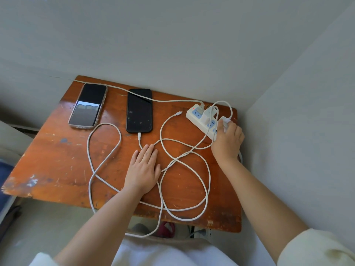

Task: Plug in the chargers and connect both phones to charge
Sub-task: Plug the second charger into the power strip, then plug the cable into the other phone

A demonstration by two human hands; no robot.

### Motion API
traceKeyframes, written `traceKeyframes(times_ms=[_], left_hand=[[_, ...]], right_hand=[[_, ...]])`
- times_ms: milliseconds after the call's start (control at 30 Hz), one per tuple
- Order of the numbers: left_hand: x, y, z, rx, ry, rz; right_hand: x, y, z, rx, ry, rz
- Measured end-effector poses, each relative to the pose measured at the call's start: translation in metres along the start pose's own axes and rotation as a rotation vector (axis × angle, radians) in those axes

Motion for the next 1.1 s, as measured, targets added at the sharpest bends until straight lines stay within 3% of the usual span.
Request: traceKeyframes(times_ms=[633,833,933,1000,1100], left_hand=[[0.000,-0.001,0.000,0.041,-0.026,0.004],[0.004,-0.018,-0.004,0.052,-0.239,0.036],[0.022,-0.024,-0.015,0.014,-0.298,0.031],[0.039,-0.029,-0.024,-0.017,-0.289,0.047],[0.072,-0.034,-0.041,-0.069,-0.260,0.059]], right_hand=[[-0.004,-0.005,0.002,0.029,-0.014,0.010],[-0.006,-0.010,-0.004,0.068,0.096,0.017],[-0.004,-0.020,-0.018,-0.015,0.258,0.045],[0.003,-0.036,-0.032,-0.169,0.328,0.042],[0.043,-0.056,-0.037,-0.285,0.365,-0.126]])
Point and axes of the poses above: each hand's wrist, its own y-axis towards the middle knuckle, its own z-axis out of the palm, x = y × z, the point moved 10 cm from there along y, towards the middle knuckle, and after that the axes turned 12 degrees about x, right-handed, at the moved point
